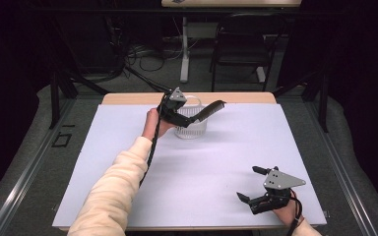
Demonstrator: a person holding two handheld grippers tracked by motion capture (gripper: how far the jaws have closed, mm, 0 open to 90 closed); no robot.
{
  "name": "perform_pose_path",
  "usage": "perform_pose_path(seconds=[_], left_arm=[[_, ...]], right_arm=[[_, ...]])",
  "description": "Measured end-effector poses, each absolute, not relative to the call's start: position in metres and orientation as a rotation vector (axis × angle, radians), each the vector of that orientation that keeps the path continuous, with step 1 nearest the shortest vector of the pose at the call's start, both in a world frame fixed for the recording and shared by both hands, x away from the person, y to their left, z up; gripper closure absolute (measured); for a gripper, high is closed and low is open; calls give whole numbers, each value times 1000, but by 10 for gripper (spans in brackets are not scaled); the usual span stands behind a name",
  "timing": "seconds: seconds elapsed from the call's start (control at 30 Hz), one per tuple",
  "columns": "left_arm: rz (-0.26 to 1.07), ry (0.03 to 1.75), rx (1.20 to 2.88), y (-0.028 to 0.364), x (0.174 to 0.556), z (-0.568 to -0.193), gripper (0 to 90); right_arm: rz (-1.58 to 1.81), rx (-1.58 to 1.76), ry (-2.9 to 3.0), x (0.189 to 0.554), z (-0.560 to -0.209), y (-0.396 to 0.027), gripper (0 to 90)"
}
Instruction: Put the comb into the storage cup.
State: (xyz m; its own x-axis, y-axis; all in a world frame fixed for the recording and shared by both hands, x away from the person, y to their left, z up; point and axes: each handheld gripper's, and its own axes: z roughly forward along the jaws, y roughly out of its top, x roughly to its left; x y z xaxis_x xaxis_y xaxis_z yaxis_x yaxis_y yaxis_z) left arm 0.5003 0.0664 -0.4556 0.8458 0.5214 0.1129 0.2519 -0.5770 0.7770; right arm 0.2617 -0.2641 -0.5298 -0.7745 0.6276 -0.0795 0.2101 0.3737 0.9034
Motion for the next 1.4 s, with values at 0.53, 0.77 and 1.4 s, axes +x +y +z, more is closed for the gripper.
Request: perform_pose_path(seconds=[0.53,0.77,1.4], left_arm=[[435,589,2214,88,479,-447,13],[449,590,2218,97,469,-444,4],[441,634,2239,118,435,-447,2]], right_arm=[[1372,718,2232,262,-530,-264,0],[1370,717,2233,262,-530,-263,0],[1364,721,2232,262,-530,-262,0]])
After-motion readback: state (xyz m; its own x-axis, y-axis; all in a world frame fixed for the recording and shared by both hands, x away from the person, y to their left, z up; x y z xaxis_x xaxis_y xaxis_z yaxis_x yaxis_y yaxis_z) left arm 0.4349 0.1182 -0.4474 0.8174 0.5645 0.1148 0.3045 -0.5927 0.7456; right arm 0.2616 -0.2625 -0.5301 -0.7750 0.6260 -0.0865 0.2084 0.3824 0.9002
